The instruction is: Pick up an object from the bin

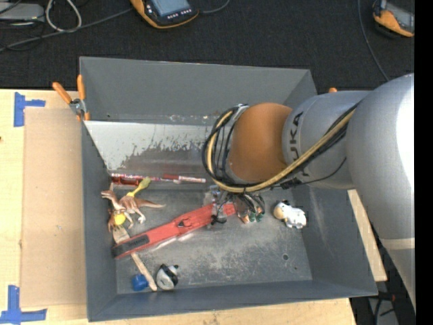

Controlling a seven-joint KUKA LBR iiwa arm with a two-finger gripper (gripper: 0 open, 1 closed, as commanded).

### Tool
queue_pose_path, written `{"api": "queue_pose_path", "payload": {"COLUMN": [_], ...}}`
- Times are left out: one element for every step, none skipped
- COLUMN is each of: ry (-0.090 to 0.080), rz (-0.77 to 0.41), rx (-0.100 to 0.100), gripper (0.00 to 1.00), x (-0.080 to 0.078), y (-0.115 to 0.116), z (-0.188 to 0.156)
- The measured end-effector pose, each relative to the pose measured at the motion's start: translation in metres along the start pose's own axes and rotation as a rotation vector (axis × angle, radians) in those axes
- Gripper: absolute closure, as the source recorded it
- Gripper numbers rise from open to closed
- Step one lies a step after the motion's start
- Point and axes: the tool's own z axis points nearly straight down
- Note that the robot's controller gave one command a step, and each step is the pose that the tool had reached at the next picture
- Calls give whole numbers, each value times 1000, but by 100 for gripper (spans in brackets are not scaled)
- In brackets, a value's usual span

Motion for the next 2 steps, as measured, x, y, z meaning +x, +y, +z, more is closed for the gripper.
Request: {"api": "queue_pose_path", "payload": {"ry": [8,11], "rz": [7,-19], "rx": [-1,-1], "gripper": [100,100], "x": [-3,-7], "y": [-3,0], "z": [-69,-144]}}
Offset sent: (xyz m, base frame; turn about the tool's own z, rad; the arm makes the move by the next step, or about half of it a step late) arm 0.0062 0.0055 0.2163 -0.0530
